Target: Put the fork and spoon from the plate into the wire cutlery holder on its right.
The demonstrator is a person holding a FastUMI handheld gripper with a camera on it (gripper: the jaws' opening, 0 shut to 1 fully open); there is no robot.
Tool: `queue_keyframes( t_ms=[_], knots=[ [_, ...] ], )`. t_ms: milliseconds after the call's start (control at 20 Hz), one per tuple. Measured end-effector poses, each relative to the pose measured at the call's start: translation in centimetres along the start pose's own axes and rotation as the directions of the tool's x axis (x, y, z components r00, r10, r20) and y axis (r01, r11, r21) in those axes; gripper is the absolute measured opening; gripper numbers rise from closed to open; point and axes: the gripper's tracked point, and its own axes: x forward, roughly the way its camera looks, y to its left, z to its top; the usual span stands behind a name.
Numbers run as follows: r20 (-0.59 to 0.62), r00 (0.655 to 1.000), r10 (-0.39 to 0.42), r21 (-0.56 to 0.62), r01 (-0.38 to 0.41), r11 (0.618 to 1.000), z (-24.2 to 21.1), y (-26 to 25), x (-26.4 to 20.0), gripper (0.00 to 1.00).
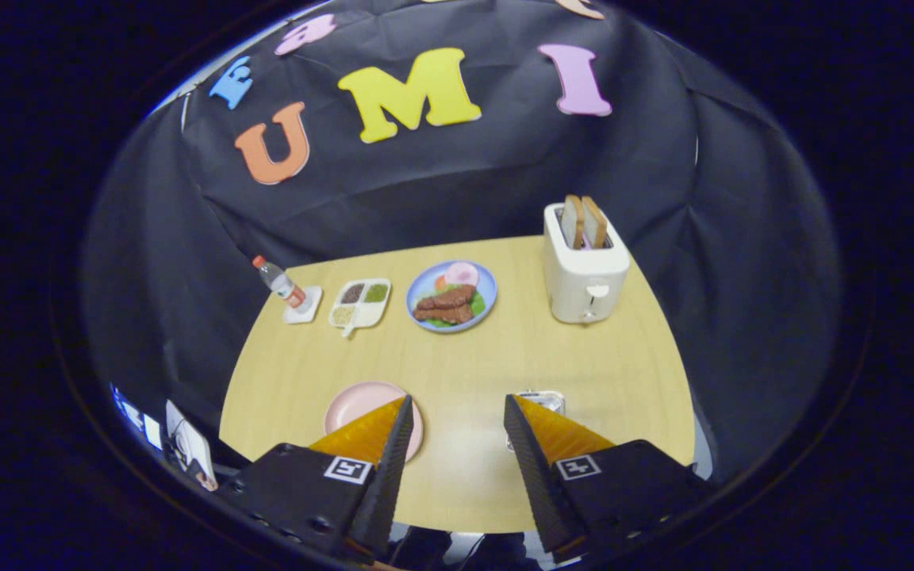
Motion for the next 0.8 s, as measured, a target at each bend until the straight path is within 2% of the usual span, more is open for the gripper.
queue_keyframes(
  t_ms=[200,500,800],
  knots=[
    [0.196,0.981,-0.011,-0.054,0.022,0.998,2.9,4.1,-3.5,0.79],
    [0.421,0.906,0.029,-0.106,0.018,0.994,5.6,11.1,-8.8,0.95],
    [0.597,0.801,0.030,-0.118,0.050,0.992,8.4,15.6,-13.0,0.95]
  ],
)
